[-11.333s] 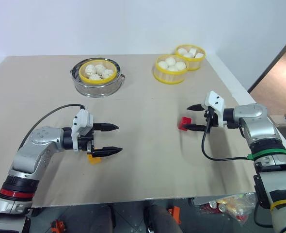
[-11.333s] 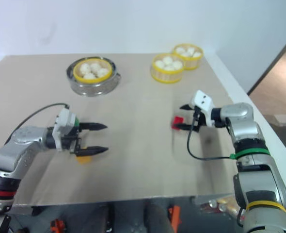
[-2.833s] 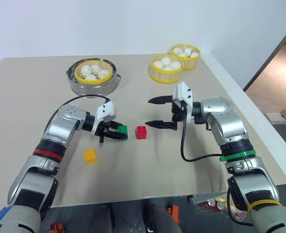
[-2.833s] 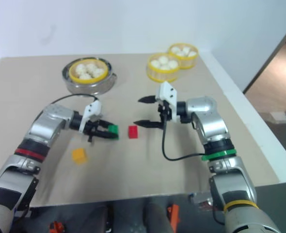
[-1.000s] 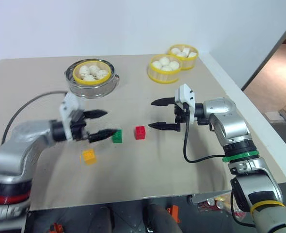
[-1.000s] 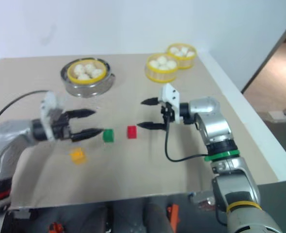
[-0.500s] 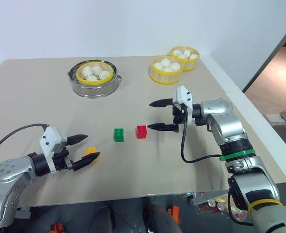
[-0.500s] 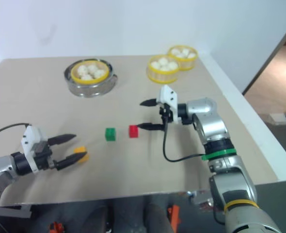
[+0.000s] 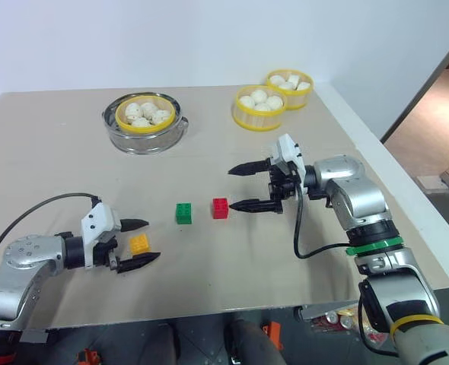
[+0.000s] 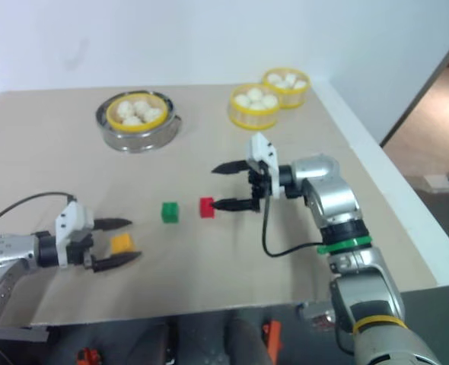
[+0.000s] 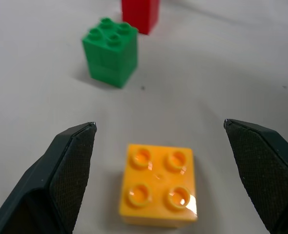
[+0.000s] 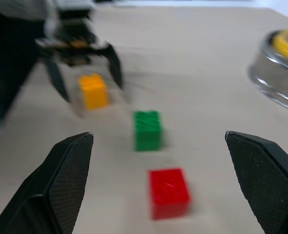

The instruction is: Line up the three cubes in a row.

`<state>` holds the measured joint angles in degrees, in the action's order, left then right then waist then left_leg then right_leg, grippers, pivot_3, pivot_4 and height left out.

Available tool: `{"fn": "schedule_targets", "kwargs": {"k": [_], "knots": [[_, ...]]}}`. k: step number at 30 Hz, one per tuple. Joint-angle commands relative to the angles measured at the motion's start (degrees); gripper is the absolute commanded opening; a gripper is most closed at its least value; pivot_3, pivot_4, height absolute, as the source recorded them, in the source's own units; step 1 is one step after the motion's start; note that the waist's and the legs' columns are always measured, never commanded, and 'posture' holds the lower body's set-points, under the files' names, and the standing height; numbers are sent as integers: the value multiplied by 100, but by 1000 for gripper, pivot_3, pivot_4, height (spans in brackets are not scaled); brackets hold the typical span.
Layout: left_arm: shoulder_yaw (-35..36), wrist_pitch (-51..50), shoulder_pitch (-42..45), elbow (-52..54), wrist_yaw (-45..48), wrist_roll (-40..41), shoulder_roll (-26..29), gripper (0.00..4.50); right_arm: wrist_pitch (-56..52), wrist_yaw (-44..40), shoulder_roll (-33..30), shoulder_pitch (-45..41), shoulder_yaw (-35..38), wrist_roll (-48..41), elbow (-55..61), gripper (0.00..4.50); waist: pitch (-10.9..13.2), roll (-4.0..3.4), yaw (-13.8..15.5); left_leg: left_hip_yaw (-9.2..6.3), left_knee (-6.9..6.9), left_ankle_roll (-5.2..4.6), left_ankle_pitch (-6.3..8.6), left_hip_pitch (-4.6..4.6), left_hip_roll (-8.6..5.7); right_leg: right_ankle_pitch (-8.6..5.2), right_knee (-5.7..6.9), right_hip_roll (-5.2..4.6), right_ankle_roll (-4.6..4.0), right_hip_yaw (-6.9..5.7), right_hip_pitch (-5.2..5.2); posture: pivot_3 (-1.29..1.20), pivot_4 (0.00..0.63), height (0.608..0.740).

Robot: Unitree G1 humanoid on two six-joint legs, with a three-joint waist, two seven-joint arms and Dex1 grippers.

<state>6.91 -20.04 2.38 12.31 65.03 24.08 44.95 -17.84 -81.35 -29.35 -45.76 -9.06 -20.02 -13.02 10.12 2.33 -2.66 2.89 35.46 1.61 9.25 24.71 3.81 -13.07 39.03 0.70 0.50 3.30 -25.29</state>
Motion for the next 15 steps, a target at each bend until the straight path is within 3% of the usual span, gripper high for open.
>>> {"fn": "schedule_targets", "kwargs": {"k": [1, 8, 11, 15], "knots": [[7, 177, 20, -131, 135, -90, 191, 4345, -85, -170, -114, 82, 51, -217, 462, 4500, 0, 0, 1, 0, 0, 0, 0, 0, 0, -3, 0, 0, -5, 0, -1, 0, 150, 740], [-101, 462, 93, -404, 253, -232, 221, 4345, -55, -195, -125, 141, 11, -173, 571, 4500, 0, 0, -1, 3, 3, 1, 0, -2, -1, -3, 0, -3, -13, 1, 0, 0, 150, 740], [-156, 561, 137, -482, 266, -268, 200, 3674, 65, -156, -92, 88, -4, -85, 465, 4500, 0, 0, -2, 3, 3, 1, 0, -1, -1, -3, 0, -3, -13, 1, -1, 0, 150, 740], [-252, 708, 242, -621, 212, -397, 139, 2150, 214, -112, -75, 43, -33, 17, 358, 4500, 0, 0, 1, 1, 2, 1, 0, 0, 0, -5, 0, -1, -14, -1, -1, 0, 150, 740]]}}
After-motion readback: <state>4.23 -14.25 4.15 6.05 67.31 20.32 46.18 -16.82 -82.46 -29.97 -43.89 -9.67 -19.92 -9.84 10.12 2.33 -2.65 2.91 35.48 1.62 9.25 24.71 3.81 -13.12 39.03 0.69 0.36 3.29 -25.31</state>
